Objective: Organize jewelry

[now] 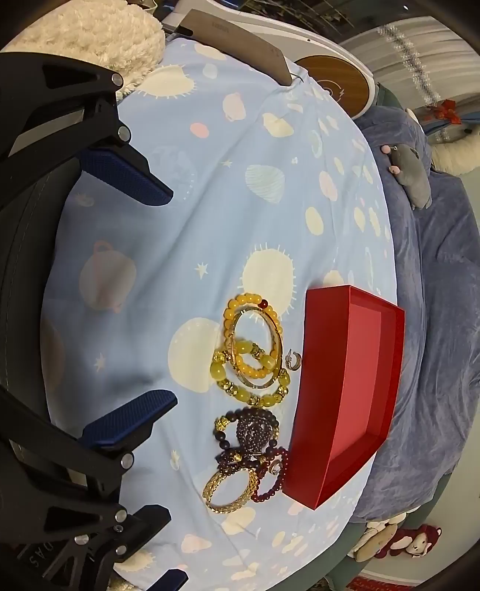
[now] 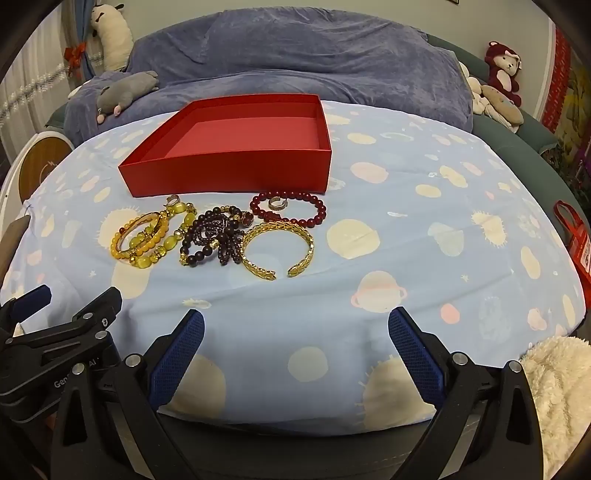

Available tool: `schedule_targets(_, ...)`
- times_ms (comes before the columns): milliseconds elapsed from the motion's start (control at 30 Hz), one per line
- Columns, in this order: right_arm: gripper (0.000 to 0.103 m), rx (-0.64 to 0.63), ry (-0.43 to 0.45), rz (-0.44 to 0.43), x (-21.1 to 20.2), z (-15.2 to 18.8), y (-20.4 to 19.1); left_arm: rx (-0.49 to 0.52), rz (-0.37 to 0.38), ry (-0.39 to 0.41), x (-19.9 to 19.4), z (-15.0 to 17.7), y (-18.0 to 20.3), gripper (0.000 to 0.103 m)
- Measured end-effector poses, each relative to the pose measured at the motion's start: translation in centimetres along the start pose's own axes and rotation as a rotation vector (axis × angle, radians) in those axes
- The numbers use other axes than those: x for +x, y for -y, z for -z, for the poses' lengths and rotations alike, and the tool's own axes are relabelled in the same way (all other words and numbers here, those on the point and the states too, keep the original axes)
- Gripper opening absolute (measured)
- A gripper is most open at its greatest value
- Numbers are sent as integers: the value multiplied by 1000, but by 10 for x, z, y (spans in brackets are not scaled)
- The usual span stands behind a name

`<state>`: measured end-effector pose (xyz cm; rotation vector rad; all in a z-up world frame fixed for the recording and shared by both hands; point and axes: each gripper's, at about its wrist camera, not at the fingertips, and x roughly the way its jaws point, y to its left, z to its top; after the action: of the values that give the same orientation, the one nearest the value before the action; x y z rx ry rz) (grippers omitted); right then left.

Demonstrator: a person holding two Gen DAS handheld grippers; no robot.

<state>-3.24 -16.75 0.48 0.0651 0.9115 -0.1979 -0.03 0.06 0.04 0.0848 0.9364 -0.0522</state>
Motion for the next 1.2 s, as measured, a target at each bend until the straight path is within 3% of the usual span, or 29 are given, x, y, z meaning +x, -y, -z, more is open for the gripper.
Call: schedule_targets(1200, 96, 2, 0, -11, -4, -2, -2, -5, -18, -1, -1, 0, -2, 94)
